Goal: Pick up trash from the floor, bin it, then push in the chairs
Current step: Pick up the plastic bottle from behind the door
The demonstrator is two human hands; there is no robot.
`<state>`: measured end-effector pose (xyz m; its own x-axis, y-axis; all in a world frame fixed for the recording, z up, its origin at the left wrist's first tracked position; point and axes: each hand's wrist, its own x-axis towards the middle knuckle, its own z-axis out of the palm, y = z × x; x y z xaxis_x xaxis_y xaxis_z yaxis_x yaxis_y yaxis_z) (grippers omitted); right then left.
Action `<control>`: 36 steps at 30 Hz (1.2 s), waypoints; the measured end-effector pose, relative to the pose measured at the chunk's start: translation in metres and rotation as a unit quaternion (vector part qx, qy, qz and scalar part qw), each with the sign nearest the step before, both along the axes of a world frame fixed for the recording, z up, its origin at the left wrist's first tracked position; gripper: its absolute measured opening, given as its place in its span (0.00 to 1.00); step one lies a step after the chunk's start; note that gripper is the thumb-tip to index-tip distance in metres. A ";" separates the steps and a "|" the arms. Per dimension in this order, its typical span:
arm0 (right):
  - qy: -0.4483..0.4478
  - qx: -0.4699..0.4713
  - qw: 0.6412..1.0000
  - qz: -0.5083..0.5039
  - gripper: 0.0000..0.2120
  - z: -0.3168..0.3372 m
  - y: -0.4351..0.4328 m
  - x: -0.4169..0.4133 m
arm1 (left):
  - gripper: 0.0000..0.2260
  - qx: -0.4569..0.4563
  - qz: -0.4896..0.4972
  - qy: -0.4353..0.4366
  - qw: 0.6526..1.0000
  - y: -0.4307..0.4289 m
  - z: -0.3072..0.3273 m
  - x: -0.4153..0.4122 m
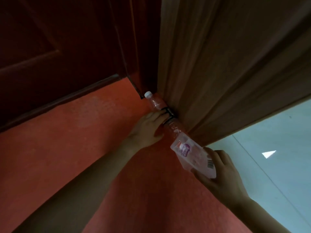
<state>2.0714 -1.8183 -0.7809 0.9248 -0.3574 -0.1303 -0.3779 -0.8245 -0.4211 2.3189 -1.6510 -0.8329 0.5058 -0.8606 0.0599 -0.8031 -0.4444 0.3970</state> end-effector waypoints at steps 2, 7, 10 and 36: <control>0.000 0.002 1.000 -0.008 0.37 -0.009 0.000 -0.001 | 0.36 0.011 -0.040 -0.019 0.999 -0.010 -0.012 0.008; 0.012 0.007 0.999 -0.036 0.37 -0.011 0.000 -0.002 | 0.38 0.043 -0.094 -0.025 0.994 -0.029 -0.021 0.025; 0.020 0.007 0.999 -0.043 0.37 -0.012 0.000 -0.002 | 0.32 0.029 -0.101 -0.048 0.993 -0.037 -0.025 0.029; -0.020 0.057 0.998 0.026 0.36 0.337 0.101 0.027 | 0.32 -0.005 0.311 0.141 0.940 0.159 0.357 -0.067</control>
